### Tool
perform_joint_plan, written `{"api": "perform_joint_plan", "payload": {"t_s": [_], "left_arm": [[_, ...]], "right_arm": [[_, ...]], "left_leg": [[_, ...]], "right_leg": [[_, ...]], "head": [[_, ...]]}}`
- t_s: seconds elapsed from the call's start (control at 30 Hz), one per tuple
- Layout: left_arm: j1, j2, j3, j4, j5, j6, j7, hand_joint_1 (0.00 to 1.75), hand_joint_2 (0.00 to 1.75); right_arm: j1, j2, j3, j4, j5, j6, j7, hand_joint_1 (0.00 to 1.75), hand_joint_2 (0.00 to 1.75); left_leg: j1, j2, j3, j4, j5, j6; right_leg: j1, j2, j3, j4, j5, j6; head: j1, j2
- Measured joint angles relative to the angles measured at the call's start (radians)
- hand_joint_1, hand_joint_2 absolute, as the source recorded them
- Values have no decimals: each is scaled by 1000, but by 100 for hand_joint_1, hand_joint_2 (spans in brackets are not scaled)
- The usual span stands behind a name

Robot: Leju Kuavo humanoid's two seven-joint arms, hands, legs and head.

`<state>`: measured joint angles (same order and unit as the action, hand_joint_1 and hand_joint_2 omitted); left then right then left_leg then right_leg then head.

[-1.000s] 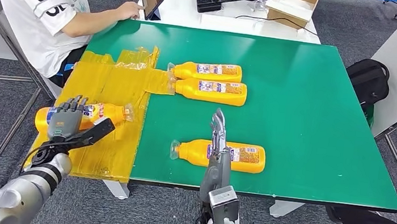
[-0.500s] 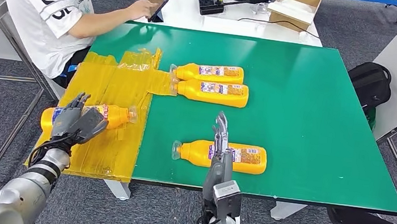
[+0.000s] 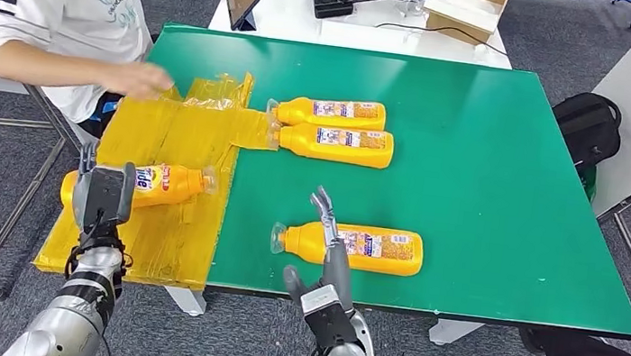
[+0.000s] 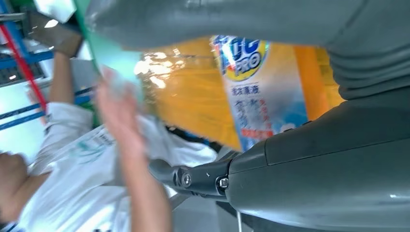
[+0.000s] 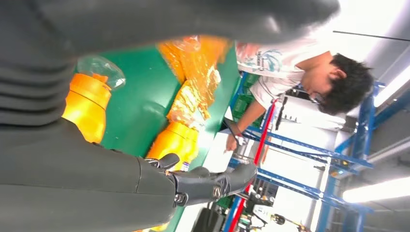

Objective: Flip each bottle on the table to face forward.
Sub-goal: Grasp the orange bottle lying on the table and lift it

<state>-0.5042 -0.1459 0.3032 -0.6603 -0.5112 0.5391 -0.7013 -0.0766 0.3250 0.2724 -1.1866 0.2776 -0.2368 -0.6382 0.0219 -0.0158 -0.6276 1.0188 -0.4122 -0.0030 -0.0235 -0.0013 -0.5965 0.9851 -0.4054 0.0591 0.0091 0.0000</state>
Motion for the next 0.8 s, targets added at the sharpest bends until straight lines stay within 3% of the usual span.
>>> {"api": "perform_joint_plan", "payload": {"t_s": [0.1, 0.23, 0.43, 0.63, 0.8], "left_arm": [[39, -7, -46, -83, 85, 54, 0, 0, 175], [134, -27, -168, -294, 204, 152, -2, 0, 175], [268, -51, -340, -536, 287, 158, -2, 0, 175], [345, -61, -463, -643, 283, 154, -2, 0, 175], [370, -66, -511, -676, 286, 150, -1, 0, 175]], "right_arm": [[-21, -3, 0, 36, 49, -15, 27, 0, 175], [-89, -39, -4, 118, 205, -61, 116, 0, 175], [-196, -118, -31, 216, 357, -71, 229, 0, 175], [-253, -178, -55, 265, 437, -26, 304, 0, 175], [-277, -207, -63, 295, 449, -14, 322, 0, 175]], "left_leg": [[1, 3, -1, 0, -1, -1], [0, 5, -3, 0, -1, -1], [-1, 5, -4, 0, -1, 0], [0, 6, -5, 0, -1, 0], [0, 6, -6, 0, -1, 0]], "right_leg": [[1, 3, -2, 0, 0, 0], [0, 5, -4, 0, -1, 0], [-1, 4, -5, -1, 0, 1], [0, 5, -6, -1, 0, 1], [0, 5, -7, -1, 0, 1]], "head": [[0, 0], [0, 0], [0, 0], [-1, 0], [-1, 0]]}}
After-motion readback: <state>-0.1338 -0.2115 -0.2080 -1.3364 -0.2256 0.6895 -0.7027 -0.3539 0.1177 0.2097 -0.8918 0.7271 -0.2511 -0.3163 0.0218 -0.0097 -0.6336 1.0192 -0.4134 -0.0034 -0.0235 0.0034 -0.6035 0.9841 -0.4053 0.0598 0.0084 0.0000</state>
